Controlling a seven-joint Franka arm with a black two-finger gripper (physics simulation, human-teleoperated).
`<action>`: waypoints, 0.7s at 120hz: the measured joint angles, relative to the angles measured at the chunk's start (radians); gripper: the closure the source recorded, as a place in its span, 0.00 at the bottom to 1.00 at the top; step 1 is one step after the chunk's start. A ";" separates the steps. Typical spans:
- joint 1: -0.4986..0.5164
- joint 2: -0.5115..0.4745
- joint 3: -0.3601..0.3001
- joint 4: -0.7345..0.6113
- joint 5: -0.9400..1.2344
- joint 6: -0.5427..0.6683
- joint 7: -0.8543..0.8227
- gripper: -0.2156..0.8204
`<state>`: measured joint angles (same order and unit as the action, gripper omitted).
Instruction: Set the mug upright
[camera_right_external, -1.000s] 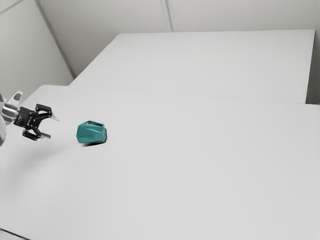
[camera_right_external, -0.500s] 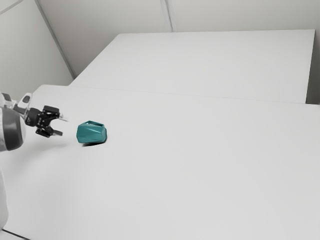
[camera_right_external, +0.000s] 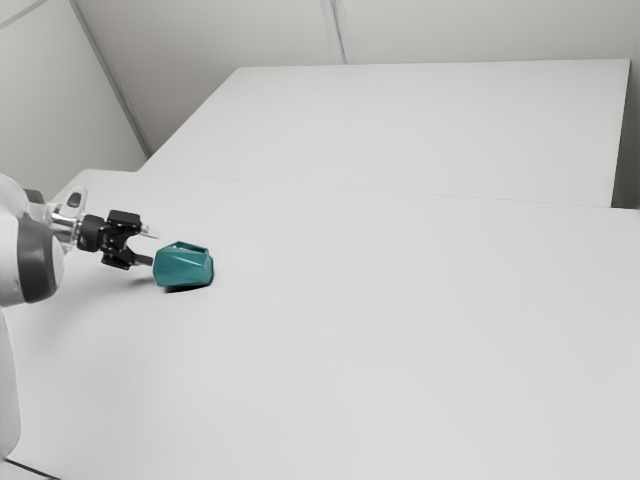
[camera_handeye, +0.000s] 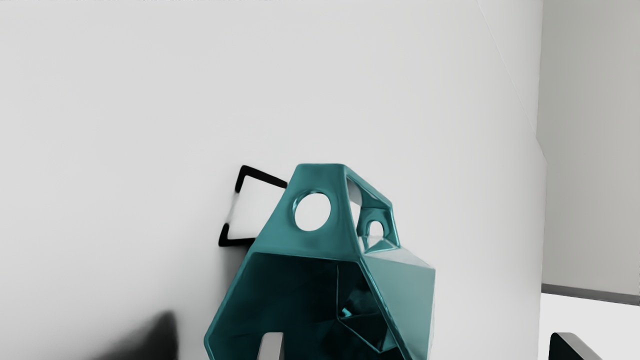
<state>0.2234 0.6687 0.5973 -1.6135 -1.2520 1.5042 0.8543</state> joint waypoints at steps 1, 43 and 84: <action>0.000 0.000 0.000 0.000 -0.001 0.000 0.001 0.24; -0.024 -0.015 -0.008 -0.034 -0.010 -0.006 0.021 0.28; -0.032 -0.013 -0.016 -0.036 -0.010 -0.008 0.028 0.55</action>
<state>0.1915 0.6558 0.5813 -1.6498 -1.2625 1.4960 0.8823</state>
